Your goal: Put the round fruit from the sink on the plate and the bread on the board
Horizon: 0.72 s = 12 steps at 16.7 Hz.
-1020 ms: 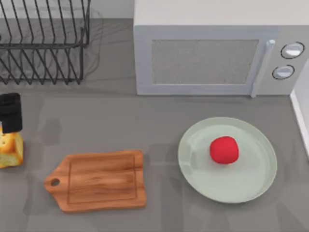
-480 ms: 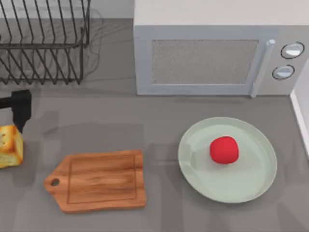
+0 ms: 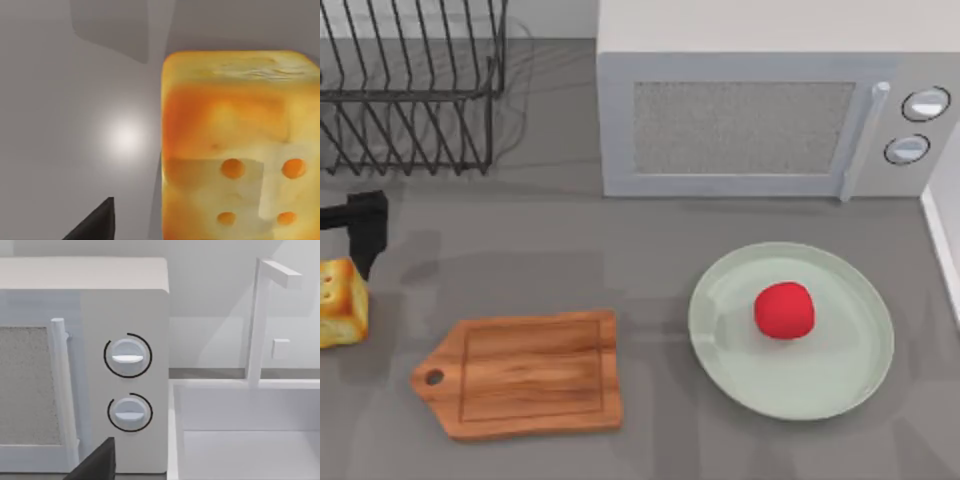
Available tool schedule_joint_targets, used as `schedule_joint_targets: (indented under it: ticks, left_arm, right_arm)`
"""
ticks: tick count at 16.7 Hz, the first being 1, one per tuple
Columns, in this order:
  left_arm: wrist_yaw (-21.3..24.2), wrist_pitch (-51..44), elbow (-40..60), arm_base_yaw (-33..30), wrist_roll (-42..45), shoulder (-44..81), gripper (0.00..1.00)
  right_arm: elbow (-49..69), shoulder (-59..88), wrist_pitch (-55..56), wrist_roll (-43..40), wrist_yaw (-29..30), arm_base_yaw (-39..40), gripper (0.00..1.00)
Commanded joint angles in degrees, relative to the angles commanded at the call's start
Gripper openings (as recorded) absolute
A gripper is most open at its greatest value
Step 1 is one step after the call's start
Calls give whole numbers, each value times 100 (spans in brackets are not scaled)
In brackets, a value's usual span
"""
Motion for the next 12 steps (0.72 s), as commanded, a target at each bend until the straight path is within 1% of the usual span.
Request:
schedule_joint_targets:
  ticks: [7,12]
  left_arm:
    - [2,1367,-732,23,24,534,100]
    - [2,1437,-796,26,27,593,100]
  right_arm:
    - [0,0,0,0,0,0,100]
    - [0,0,0,0,0,0,100]
